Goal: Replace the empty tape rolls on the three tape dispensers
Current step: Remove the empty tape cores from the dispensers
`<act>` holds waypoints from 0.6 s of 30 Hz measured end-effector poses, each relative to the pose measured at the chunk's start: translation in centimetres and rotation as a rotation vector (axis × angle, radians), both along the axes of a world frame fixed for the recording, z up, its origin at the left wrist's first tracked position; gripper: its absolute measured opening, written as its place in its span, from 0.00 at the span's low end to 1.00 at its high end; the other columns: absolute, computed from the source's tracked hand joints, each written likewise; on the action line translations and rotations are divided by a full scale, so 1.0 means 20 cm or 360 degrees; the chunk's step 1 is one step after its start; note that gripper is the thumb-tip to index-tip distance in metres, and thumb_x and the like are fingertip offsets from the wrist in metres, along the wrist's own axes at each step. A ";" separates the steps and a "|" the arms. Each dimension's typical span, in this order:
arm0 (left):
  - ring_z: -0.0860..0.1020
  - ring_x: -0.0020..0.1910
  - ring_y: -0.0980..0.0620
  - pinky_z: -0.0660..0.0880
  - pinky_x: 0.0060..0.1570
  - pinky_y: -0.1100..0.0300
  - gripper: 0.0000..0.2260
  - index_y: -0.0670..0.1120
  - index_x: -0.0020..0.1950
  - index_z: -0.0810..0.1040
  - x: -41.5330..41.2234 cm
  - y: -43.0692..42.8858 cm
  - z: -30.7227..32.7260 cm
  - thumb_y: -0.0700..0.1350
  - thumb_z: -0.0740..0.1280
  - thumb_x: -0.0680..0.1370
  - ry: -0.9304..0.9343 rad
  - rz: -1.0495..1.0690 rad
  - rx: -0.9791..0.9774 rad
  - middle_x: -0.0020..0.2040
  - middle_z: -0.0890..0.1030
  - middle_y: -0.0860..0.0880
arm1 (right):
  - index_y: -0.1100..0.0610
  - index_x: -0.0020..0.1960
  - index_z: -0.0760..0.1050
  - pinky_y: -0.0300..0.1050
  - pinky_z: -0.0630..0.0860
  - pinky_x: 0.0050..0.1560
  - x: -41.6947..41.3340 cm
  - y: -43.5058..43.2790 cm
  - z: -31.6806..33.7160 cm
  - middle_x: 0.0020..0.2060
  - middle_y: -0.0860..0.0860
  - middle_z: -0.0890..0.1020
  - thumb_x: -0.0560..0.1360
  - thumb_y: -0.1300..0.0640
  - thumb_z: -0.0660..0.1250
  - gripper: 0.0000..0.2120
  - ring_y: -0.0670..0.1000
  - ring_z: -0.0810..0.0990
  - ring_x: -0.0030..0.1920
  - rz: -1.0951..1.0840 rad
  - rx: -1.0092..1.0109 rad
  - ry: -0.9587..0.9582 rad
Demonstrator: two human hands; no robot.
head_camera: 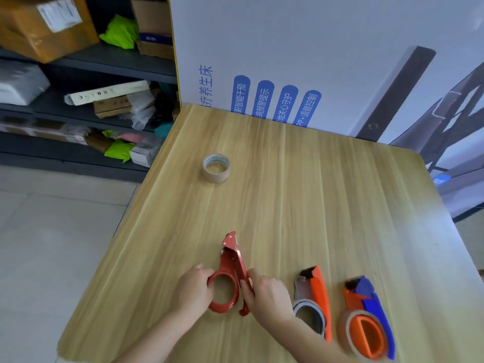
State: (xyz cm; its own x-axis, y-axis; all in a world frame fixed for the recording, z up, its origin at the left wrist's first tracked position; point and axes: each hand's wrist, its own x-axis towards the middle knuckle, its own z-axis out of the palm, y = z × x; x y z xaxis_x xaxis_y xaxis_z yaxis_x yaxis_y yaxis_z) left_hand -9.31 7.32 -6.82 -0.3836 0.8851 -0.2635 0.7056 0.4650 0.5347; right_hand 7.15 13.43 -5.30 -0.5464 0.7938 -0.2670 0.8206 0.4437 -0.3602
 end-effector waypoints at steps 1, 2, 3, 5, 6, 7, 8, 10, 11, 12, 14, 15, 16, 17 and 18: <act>0.78 0.43 0.52 0.73 0.40 0.60 0.09 0.49 0.49 0.82 0.04 -0.05 0.00 0.42 0.63 0.77 0.0009 0.0012 -0.0004 0.45 0.78 0.52 | 0.54 0.54 0.72 0.45 0.64 0.35 0.02 -0.05 0.01 0.42 0.52 0.84 0.81 0.44 0.54 0.16 0.57 0.81 0.44 0.0010 -0.0034 0.0022; 0.78 0.42 0.52 0.74 0.40 0.59 0.09 0.49 0.49 0.82 0.08 -0.10 0.00 0.41 0.63 0.76 0.0020 0.0027 -0.0007 0.44 0.78 0.52 | 0.54 0.53 0.71 0.45 0.65 0.36 0.04 -0.09 0.01 0.43 0.53 0.84 0.80 0.43 0.55 0.15 0.57 0.81 0.45 0.0026 -0.0084 0.0047; 0.78 0.42 0.51 0.73 0.40 0.59 0.09 0.49 0.49 0.82 0.12 -0.15 0.00 0.41 0.63 0.76 0.0033 0.0046 -0.0012 0.44 0.78 0.52 | 0.54 0.52 0.69 0.45 0.65 0.37 0.06 -0.13 0.01 0.44 0.54 0.84 0.80 0.43 0.56 0.14 0.58 0.81 0.46 0.0043 -0.0145 0.0070; 0.78 0.44 0.50 0.73 0.41 0.59 0.09 0.49 0.51 0.82 0.18 -0.21 -0.01 0.42 0.63 0.77 0.0060 0.0078 -0.0037 0.46 0.78 0.51 | 0.54 0.53 0.68 0.45 0.65 0.37 0.09 -0.19 0.01 0.46 0.55 0.83 0.80 0.44 0.58 0.13 0.59 0.81 0.48 0.0063 -0.0259 0.0081; 0.79 0.46 0.50 0.73 0.43 0.58 0.10 0.49 0.53 0.81 0.21 -0.24 -0.01 0.42 0.62 0.77 0.0074 0.0088 -0.0068 0.48 0.79 0.51 | 0.55 0.55 0.68 0.45 0.65 0.38 0.11 -0.21 0.01 0.47 0.56 0.83 0.80 0.45 0.59 0.13 0.60 0.81 0.49 0.0070 -0.0303 0.0073; 0.79 0.49 0.49 0.74 0.45 0.58 0.11 0.49 0.55 0.81 0.23 -0.25 -0.02 0.42 0.62 0.77 0.0089 0.0093 -0.0111 0.51 0.79 0.50 | 0.56 0.57 0.68 0.46 0.66 0.38 0.12 -0.23 0.02 0.48 0.56 0.82 0.79 0.46 0.60 0.14 0.61 0.80 0.50 0.0083 -0.0338 0.0064; 0.79 0.52 0.48 0.74 0.48 0.56 0.12 0.49 0.57 0.80 0.24 -0.26 -0.01 0.42 0.61 0.77 0.0106 0.0100 -0.0157 0.55 0.79 0.49 | 0.56 0.58 0.67 0.47 0.68 0.39 0.14 -0.24 0.02 0.49 0.57 0.82 0.79 0.46 0.60 0.15 0.61 0.80 0.50 0.0100 -0.0363 0.0061; 0.77 0.56 0.46 0.75 0.51 0.55 0.14 0.48 0.61 0.78 0.27 -0.25 0.03 0.42 0.60 0.77 0.0164 0.0159 -0.0201 0.59 0.77 0.48 | 0.56 0.61 0.68 0.49 0.71 0.42 0.17 -0.23 0.04 0.50 0.57 0.82 0.79 0.44 0.59 0.18 0.61 0.80 0.52 0.0122 -0.0375 0.0054; 0.77 0.57 0.46 0.74 0.51 0.54 0.14 0.48 0.61 0.77 0.28 -0.23 0.06 0.42 0.59 0.78 0.0221 0.0200 -0.0154 0.59 0.77 0.47 | 0.55 0.64 0.68 0.49 0.72 0.43 0.20 -0.21 0.05 0.51 0.56 0.82 0.79 0.43 0.59 0.19 0.60 0.80 0.53 0.0097 -0.0333 0.0050; 0.76 0.56 0.45 0.74 0.50 0.53 0.14 0.48 0.61 0.77 0.29 -0.21 0.09 0.41 0.60 0.77 0.0284 0.0216 -0.0038 0.56 0.77 0.47 | 0.53 0.66 0.68 0.48 0.72 0.44 0.23 -0.18 0.07 0.52 0.55 0.83 0.79 0.44 0.58 0.20 0.59 0.80 0.54 0.0029 -0.0259 0.0067; 0.77 0.52 0.45 0.74 0.48 0.52 0.13 0.47 0.57 0.80 0.34 -0.13 0.17 0.39 0.64 0.75 0.0356 0.0104 0.0299 0.49 0.78 0.47 | 0.53 0.67 0.69 0.46 0.74 0.47 0.32 -0.10 0.09 0.54 0.53 0.82 0.79 0.47 0.60 0.19 0.55 0.78 0.57 -0.0176 -0.0073 0.0160; 0.77 0.51 0.45 0.74 0.50 0.52 0.12 0.47 0.56 0.80 0.38 -0.09 0.19 0.39 0.65 0.74 0.0370 0.0007 0.0422 0.48 0.78 0.47 | 0.53 0.67 0.70 0.46 0.75 0.51 0.37 -0.06 0.10 0.55 0.52 0.80 0.78 0.49 0.61 0.19 0.54 0.76 0.59 -0.0279 0.0035 0.0193; 0.76 0.52 0.46 0.74 0.52 0.53 0.11 0.47 0.56 0.80 0.42 -0.04 0.21 0.40 0.65 0.75 0.0359 -0.0097 0.0464 0.49 0.78 0.48 | 0.54 0.66 0.70 0.47 0.74 0.55 0.41 -0.02 0.11 0.57 0.52 0.78 0.78 0.50 0.62 0.18 0.54 0.74 0.61 -0.0365 0.0150 0.0191; 0.75 0.54 0.48 0.72 0.55 0.54 0.11 0.47 0.57 0.80 0.48 0.00 0.21 0.43 0.64 0.77 0.0318 -0.0197 0.0442 0.51 0.78 0.49 | 0.55 0.66 0.71 0.46 0.72 0.57 0.46 0.01 0.11 0.58 0.52 0.77 0.78 0.52 0.62 0.18 0.55 0.73 0.62 -0.0450 0.0246 0.0165; 0.74 0.56 0.48 0.72 0.57 0.55 0.12 0.47 0.58 0.79 0.54 0.04 0.20 0.45 0.62 0.78 0.0261 -0.0300 0.0345 0.52 0.78 0.49 | 0.57 0.66 0.71 0.46 0.70 0.58 0.50 0.03 0.11 0.58 0.53 0.77 0.78 0.53 0.62 0.18 0.56 0.72 0.61 -0.0539 0.0297 0.0132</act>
